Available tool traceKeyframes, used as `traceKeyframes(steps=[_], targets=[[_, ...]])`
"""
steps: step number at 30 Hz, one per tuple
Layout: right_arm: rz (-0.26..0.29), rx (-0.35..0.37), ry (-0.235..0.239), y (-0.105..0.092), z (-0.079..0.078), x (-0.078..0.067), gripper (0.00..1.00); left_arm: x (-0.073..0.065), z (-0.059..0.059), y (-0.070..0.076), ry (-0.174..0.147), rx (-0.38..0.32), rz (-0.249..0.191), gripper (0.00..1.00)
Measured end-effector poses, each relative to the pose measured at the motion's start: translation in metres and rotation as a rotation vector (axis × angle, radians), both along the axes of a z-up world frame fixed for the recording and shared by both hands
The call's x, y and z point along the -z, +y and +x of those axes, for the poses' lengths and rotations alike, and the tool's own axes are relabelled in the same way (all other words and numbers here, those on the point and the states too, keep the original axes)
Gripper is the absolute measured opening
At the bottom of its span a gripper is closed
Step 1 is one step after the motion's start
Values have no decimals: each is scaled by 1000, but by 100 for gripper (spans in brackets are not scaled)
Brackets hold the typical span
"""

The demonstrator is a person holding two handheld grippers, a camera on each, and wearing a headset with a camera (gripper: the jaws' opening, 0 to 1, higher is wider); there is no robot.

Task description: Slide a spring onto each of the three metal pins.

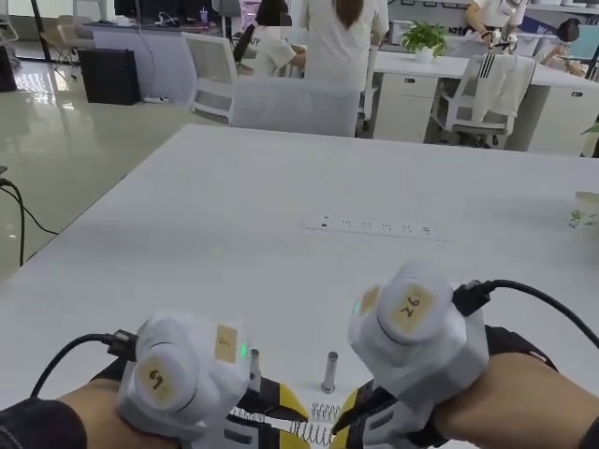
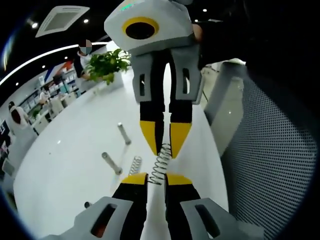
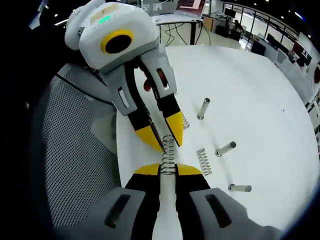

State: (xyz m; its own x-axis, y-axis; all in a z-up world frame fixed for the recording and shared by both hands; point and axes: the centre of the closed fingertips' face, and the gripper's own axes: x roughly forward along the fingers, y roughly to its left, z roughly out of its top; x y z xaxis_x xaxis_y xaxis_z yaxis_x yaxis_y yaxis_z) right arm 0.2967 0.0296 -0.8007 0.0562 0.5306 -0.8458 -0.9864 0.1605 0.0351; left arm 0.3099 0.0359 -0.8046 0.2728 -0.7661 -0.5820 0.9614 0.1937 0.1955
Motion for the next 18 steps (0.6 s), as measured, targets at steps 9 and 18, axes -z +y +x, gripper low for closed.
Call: traceKeyframes(steps=[9, 18], targets=[[62, 10, -15, 9, 2, -17, 8, 3, 0, 0, 6, 0, 9, 3], [144, 11, -42, 22, 4, -34, 7, 0, -1, -3, 20, -8, -20, 3]])
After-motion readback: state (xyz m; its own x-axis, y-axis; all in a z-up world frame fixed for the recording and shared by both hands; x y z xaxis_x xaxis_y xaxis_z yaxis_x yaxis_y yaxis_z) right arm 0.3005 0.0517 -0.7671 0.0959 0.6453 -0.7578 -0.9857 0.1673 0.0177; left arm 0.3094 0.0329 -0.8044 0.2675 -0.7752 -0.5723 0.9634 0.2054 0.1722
